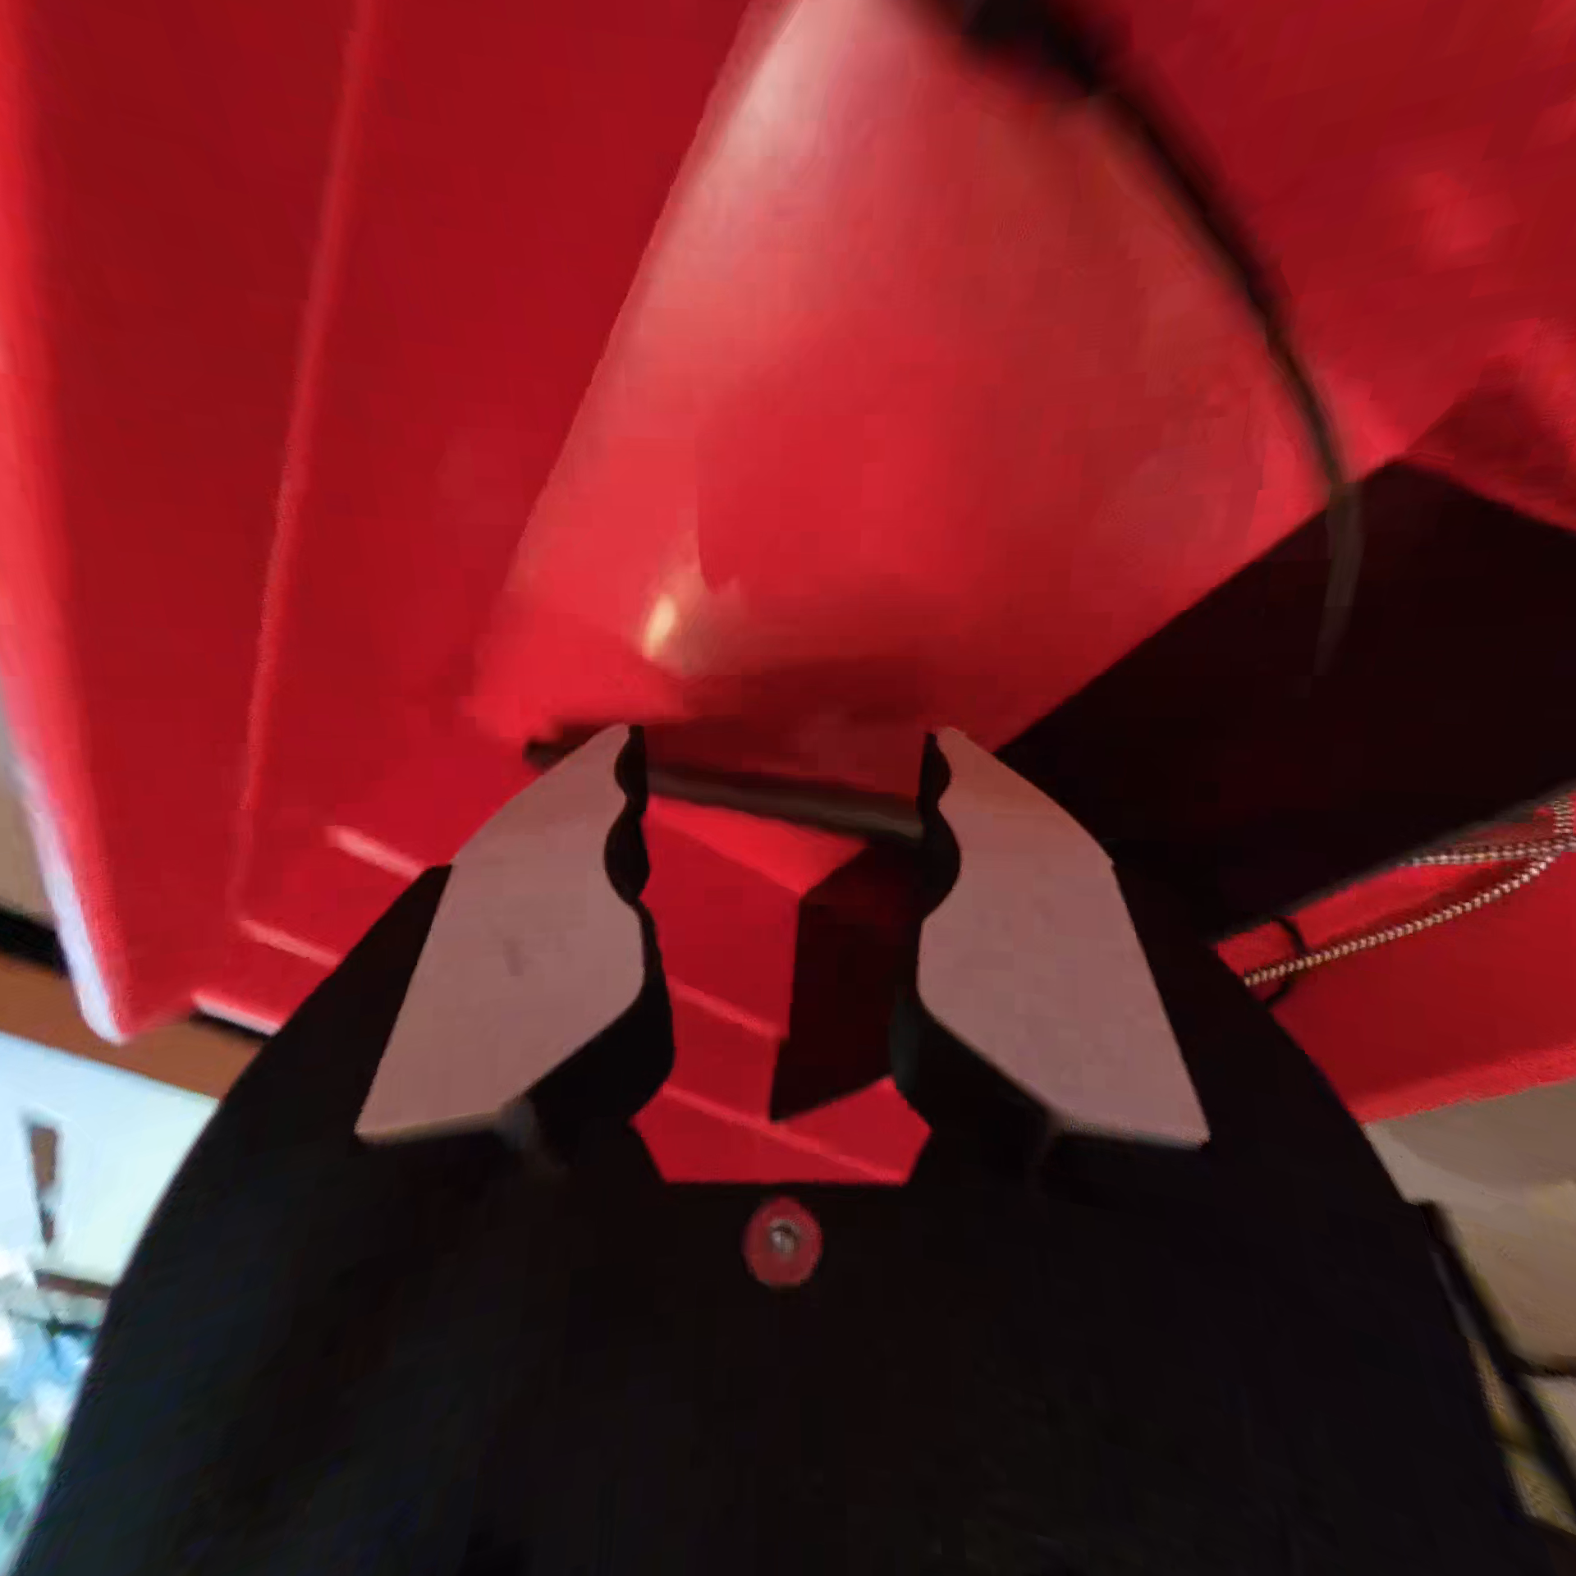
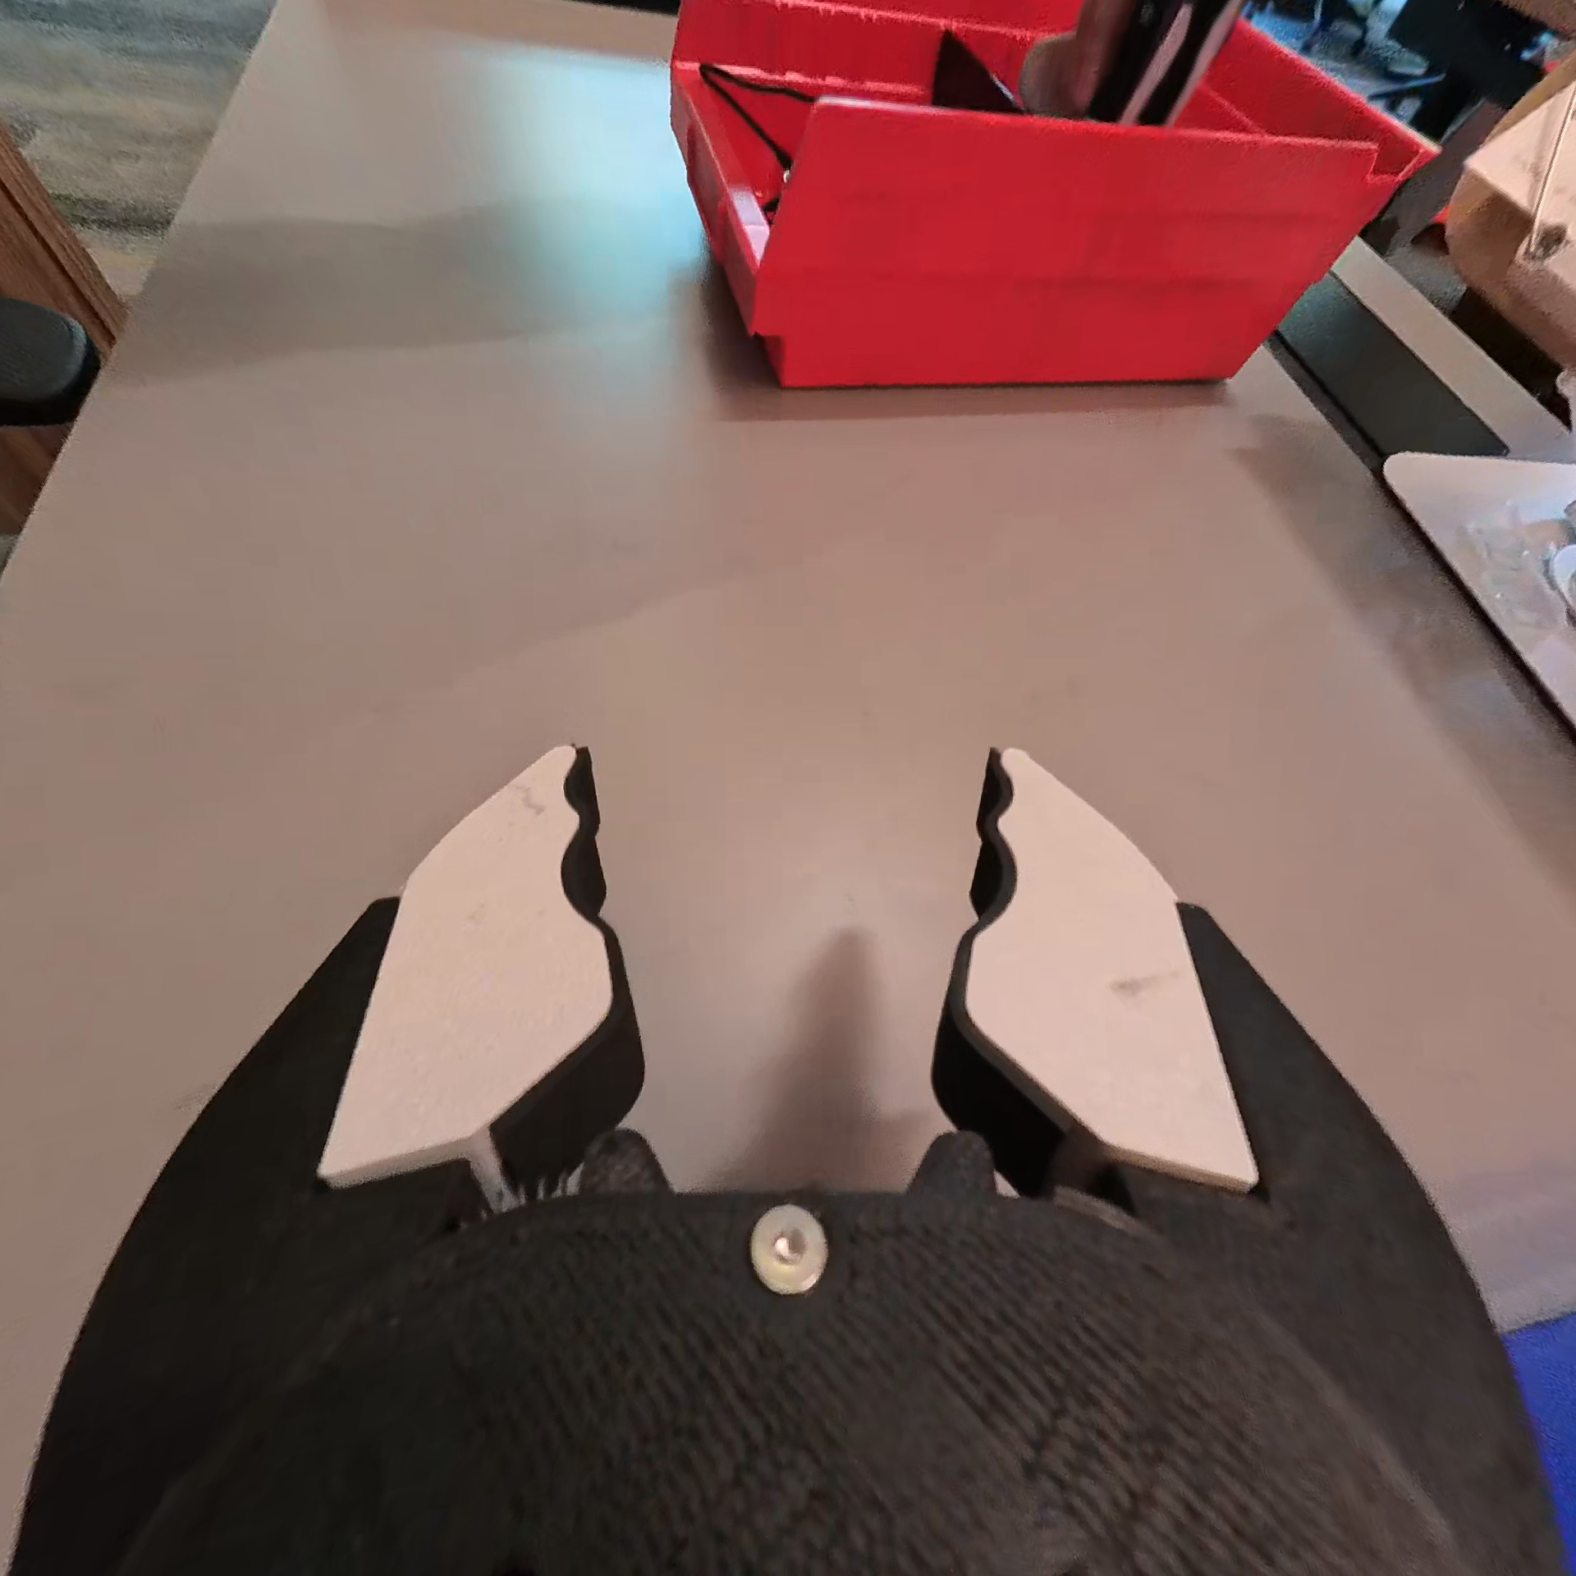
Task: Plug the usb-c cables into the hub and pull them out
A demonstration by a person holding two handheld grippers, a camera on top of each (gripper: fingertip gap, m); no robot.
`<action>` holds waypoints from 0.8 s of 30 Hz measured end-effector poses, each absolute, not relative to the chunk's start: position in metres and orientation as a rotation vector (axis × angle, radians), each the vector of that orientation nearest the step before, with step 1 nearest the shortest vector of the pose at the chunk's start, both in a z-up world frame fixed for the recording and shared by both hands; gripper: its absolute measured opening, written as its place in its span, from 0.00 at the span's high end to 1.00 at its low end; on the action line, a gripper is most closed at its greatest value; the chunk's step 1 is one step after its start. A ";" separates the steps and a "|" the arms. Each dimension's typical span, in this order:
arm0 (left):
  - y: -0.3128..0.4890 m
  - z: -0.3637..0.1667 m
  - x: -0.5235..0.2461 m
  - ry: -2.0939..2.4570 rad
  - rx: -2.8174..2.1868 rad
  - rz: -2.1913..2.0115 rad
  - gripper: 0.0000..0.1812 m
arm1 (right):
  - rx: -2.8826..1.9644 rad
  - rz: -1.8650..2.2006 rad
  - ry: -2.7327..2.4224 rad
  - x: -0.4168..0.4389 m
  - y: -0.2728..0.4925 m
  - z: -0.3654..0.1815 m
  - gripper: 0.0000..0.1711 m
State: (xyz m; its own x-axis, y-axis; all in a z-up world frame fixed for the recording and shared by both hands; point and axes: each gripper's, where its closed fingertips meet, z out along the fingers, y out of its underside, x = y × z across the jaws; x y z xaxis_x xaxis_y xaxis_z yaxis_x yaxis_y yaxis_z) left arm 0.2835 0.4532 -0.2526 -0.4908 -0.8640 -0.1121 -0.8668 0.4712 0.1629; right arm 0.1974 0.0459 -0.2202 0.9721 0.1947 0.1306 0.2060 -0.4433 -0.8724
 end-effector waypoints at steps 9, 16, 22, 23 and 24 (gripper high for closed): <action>0.488 -0.256 0.270 2.000 -2.424 0.303 0.73 | -2.031 0.042 -0.272 0.193 0.047 -0.229 0.50; 0.473 -0.266 0.261 1.971 -2.557 0.307 0.77 | -2.034 0.087 -0.268 0.190 0.046 -0.237 0.51; 0.476 -0.277 0.258 1.929 -2.569 0.354 0.78 | -2.035 0.077 -0.264 0.191 0.045 -0.237 0.52; 0.476 -0.277 0.260 1.922 -2.568 0.315 0.80 | -2.034 0.071 -0.268 0.191 0.045 -0.237 0.52; 0.478 -0.274 0.265 1.904 -2.549 0.250 0.85 | -2.033 0.065 -0.271 0.191 0.045 -0.238 0.52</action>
